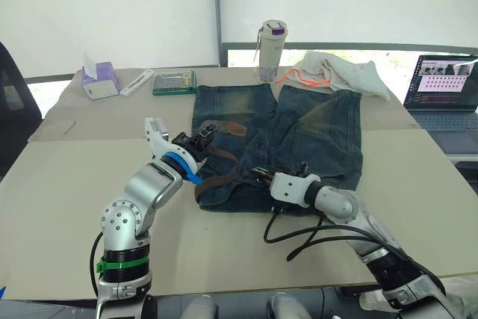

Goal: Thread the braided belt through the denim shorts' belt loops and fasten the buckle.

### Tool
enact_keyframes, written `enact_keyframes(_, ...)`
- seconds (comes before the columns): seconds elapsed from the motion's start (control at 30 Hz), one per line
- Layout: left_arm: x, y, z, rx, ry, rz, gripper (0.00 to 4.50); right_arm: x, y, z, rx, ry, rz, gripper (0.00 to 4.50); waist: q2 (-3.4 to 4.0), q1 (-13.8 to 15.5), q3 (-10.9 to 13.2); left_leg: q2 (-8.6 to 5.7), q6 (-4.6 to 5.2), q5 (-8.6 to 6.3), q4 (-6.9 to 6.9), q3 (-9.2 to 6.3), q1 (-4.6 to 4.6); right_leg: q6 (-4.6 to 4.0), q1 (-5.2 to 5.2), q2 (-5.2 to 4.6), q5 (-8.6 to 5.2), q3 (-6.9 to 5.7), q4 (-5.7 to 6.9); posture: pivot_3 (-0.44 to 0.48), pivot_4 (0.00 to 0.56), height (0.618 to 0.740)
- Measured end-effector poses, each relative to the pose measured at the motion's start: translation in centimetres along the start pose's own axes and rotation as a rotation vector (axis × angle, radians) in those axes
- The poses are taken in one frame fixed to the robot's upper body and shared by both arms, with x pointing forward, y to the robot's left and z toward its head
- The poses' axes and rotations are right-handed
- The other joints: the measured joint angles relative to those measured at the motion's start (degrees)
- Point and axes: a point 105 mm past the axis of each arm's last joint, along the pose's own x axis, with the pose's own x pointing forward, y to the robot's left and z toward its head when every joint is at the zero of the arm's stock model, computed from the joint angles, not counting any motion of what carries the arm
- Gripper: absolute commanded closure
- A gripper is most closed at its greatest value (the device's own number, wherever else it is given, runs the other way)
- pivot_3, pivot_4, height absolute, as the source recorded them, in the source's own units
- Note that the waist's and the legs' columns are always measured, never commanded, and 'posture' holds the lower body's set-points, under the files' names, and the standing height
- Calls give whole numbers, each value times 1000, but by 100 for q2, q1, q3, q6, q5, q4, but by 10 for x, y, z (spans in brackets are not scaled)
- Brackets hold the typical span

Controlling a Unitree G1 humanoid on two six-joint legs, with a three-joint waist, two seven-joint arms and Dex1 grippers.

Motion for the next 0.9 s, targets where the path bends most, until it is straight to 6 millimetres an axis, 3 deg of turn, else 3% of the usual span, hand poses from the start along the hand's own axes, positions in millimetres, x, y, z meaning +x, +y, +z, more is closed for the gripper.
enact_keyframes(0.53, -1, 4, -1, 7, -5, 9, 4500, -5, -3, -5, 146, 7, -45, 4467, 0, 11, -1, 0, 1, 0, 1, -1, 0, 0, 1, 0, 0, 0, 1, 0, 150, 740)
enact_keyframes(0.77, -1, 5, -2, 5, -1, 12, 4500, -10, 4, -12, 244, 83, 9, 2093, 0, 48, -1, -1, 2, -1, 2, -1, 0, 0, 2, -1, 0, 0, 0, 0, 150, 740)
enact_keyframes(0.9, -1, 6, -3, 6, 3, 11, 4500, -12, 8, -14, 279, 128, 43, 2093, 0, 49, -1, -1, 2, -1, 2, -1, 0, 0, 1, 0, 0, 0, 0, 0, 150, 740)
